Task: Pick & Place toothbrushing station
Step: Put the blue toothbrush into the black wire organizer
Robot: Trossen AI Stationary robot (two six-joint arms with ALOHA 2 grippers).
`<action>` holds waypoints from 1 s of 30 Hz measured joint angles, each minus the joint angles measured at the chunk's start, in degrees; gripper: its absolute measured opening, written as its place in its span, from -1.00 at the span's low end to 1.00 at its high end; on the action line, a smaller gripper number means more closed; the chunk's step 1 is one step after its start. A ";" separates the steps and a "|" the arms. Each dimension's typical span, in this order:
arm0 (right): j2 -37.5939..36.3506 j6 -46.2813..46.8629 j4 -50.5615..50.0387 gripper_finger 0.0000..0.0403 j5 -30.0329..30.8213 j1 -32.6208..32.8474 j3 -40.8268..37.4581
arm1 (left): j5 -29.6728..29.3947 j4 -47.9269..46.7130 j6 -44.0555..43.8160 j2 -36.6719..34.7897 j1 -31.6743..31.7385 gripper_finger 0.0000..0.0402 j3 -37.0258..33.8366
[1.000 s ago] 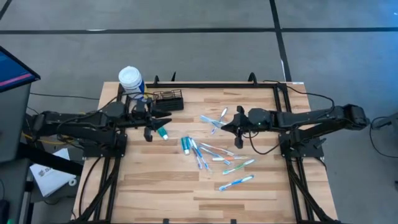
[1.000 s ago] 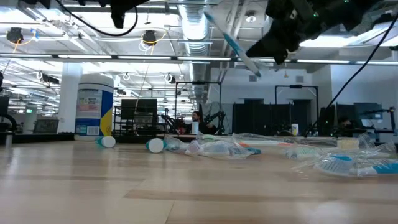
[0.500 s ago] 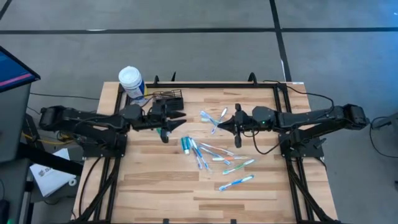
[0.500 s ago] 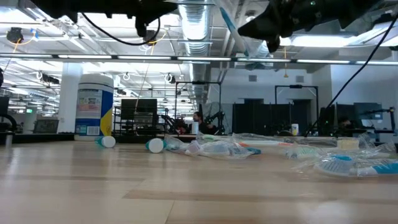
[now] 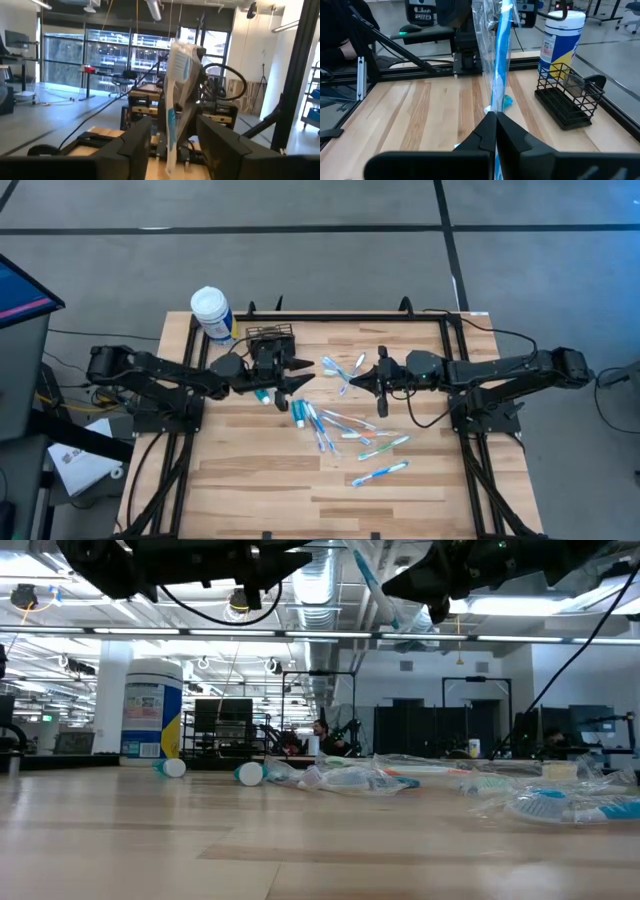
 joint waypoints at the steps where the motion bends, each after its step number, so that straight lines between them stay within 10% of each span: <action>1: 0.00 0.00 -0.01 -1.00 0.01 0.00 0.00 | -0.02 1.24 0.00 0.77 0.00 -0.14 0.00; 30: 0.00 -0.02 1.61 -1.00 -1.49 -0.02 0.00 | -1.18 8.95 0.00 13.59 0.11 0.10 10.26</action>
